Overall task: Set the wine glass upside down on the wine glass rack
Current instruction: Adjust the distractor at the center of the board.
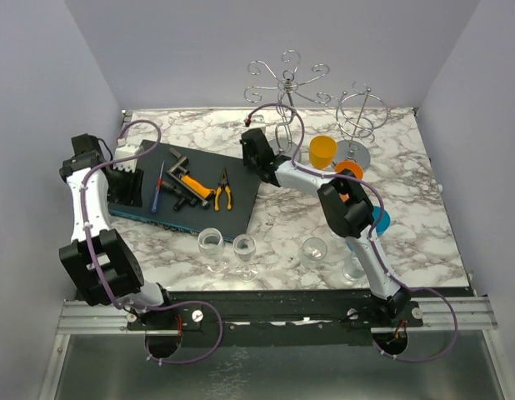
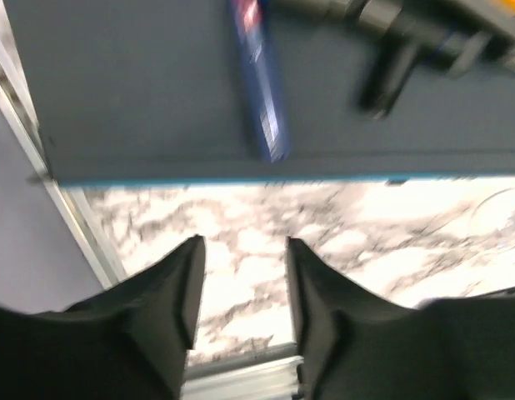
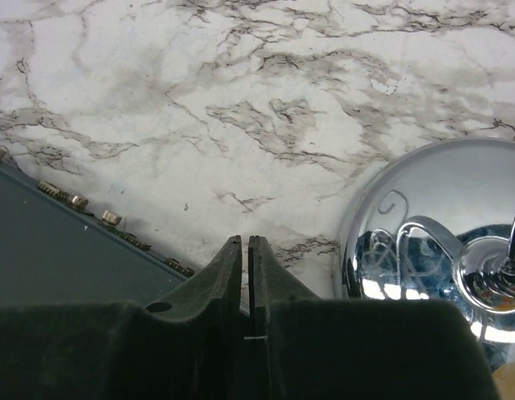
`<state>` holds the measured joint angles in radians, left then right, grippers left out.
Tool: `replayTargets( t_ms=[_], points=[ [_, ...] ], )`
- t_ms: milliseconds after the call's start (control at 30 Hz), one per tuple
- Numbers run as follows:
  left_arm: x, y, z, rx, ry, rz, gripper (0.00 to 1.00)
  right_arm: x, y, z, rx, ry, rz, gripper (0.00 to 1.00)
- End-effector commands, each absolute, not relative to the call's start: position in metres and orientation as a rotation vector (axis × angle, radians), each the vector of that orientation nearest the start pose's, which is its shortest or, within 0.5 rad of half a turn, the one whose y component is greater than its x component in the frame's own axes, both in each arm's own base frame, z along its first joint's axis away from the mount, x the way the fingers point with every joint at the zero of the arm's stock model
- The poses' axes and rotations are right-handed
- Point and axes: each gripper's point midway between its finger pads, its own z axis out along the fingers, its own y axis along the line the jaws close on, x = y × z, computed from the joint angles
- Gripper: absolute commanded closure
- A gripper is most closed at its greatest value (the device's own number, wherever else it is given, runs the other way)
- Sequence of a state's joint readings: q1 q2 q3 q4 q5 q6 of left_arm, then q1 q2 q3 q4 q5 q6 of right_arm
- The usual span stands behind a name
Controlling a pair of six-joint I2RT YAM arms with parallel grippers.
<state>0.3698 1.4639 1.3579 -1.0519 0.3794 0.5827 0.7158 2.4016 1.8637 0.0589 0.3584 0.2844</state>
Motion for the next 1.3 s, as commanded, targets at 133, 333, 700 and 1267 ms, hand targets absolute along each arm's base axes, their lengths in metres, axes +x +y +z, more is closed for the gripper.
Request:
replayTargets(
  t_ms=[133, 333, 700, 1267],
  points=[
    [0.238, 0.130, 0.094, 0.211, 2.856, -0.004, 0.66, 0.524, 0.371, 0.066, -0.216, 1.999, 0.203, 0.89],
    [0.246, 0.147, 0.057, 0.084, 2.861, 0.106, 0.76, 0.521, 0.369, 0.064, -0.237, 2.007, 0.194, 0.93],
    [0.311, 0.171, 0.022, -0.119, 2.784, 0.171, 0.80, 0.514, 0.369, 0.044, -0.276, 2.056, 0.199, 1.00],
    [0.430, 0.166, 0.016, -0.192, 2.681, 0.166, 0.82, 0.460, 0.394, 0.015, -0.344, 2.144, 0.267, 1.00]
  ],
)
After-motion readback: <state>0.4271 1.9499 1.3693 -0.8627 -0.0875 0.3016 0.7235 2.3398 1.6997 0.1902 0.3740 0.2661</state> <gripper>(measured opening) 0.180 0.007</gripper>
